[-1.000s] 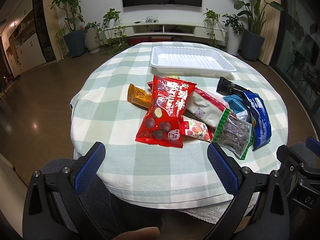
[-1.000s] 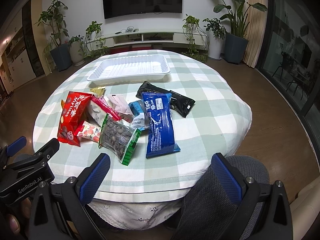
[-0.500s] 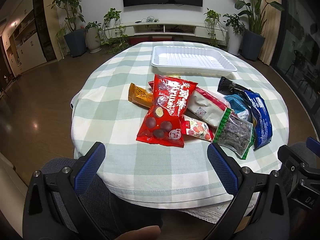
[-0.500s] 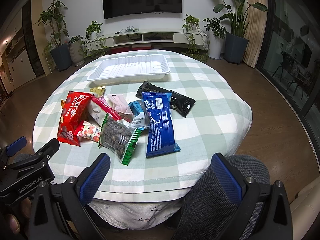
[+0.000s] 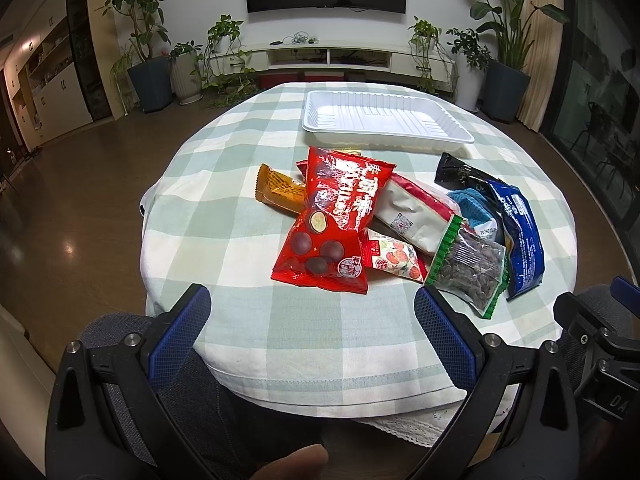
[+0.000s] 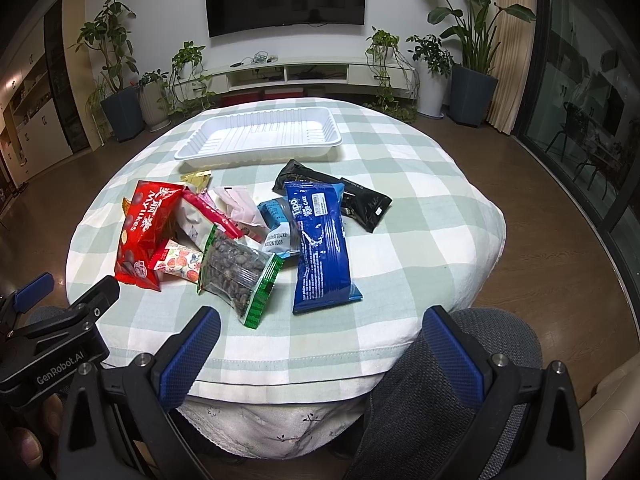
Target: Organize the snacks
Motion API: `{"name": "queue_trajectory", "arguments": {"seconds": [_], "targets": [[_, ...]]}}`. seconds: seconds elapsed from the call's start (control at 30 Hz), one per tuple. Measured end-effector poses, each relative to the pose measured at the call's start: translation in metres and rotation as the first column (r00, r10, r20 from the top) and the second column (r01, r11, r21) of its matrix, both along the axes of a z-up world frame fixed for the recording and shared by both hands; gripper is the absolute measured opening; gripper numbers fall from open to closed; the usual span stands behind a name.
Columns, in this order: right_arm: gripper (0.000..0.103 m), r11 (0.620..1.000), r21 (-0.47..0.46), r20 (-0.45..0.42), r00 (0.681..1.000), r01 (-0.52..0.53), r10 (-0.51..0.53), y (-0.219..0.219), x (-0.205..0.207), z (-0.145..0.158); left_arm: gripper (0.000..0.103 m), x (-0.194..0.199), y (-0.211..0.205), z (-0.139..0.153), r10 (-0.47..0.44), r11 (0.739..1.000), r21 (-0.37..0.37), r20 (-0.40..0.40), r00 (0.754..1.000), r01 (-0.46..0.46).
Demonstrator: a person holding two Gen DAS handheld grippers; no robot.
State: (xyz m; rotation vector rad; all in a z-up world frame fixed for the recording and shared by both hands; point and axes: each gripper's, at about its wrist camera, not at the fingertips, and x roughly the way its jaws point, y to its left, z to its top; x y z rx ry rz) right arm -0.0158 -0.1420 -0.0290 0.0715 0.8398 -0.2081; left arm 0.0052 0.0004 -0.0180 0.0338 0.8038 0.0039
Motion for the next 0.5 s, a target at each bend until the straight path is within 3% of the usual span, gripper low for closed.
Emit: {"name": "queue_trajectory", "arguments": {"seconds": [0.2, 0.3, 0.37, 0.4, 0.5], "targets": [[0.103, 1.000, 0.005, 0.001, 1.000, 0.000, 0.000, 0.000, 0.000, -0.001, 0.103, -0.001, 0.003, -0.003, -0.019, 0.998, -0.061, 0.003, 1.000, 0.019], [0.103, 1.000, 0.012, 0.006, 1.000, 0.000, 0.000, 0.000, 0.000, -0.002, 0.103, 0.001, 0.013, -0.004, -0.083, 0.979, -0.183, 0.021, 0.996, 0.086], [0.103, 1.000, 0.016, 0.009, 1.000, -0.001, 0.001, 0.001, 0.000, -0.003, 0.103, 0.002, 0.022, -0.008, -0.136, 0.938, -0.317, 0.032, 0.990, 0.139], [0.103, 1.000, 0.017, 0.010, 1.000, -0.001, 0.001, 0.000, -0.001, -0.002, 0.103, 0.002, 0.024, -0.010, -0.136, 0.934, -0.329, 0.025, 0.990, 0.136], [0.103, 1.000, 0.030, 0.024, 1.000, -0.002, 0.001, 0.000, -0.002, -0.002, 0.103, -0.001, 0.020, -0.016, -0.164, 0.950, -0.275, -0.025, 0.986, 0.151]]}}
